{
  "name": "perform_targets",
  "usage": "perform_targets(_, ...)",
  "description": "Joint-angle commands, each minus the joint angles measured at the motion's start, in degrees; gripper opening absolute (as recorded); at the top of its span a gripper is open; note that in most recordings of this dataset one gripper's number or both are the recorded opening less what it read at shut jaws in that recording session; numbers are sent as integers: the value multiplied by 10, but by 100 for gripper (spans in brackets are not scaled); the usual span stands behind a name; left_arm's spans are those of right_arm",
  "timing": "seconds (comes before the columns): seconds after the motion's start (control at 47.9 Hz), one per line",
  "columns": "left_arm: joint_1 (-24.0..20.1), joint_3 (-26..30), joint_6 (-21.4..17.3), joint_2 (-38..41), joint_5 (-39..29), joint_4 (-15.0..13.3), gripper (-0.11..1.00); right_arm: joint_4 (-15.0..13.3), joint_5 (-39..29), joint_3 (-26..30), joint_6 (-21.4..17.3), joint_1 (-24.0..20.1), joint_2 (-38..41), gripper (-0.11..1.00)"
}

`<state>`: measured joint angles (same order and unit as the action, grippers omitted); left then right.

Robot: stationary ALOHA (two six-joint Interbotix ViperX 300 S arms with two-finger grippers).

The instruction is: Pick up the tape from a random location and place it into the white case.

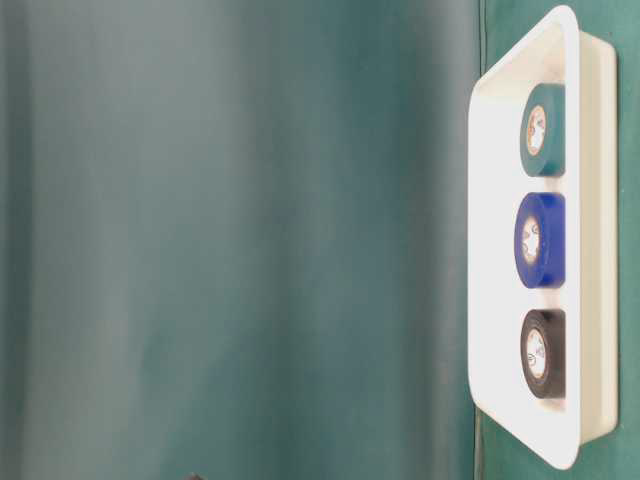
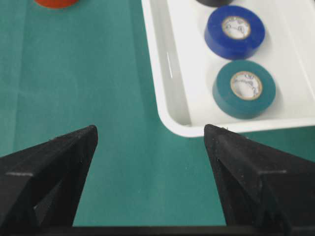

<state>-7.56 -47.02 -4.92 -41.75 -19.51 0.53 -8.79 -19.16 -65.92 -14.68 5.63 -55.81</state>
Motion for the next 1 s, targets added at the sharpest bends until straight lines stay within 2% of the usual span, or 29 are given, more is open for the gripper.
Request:
perform_targets(0.0,2,-3,-1,-9,22,0,85,-1,11,18,0,1,3,84)
perform_targets(0.334,2,-54,0,-39,90,-1,85,-4,35,22,1,1,-4,84)
perform_targets(0.626,7,-104,1,-62,185,-1,85,-4,47,23,2,1,-5,84)
perform_targets(0.981,9,-111,2,-69,191,-2,85,-4,60,33,4,1,-15,84)
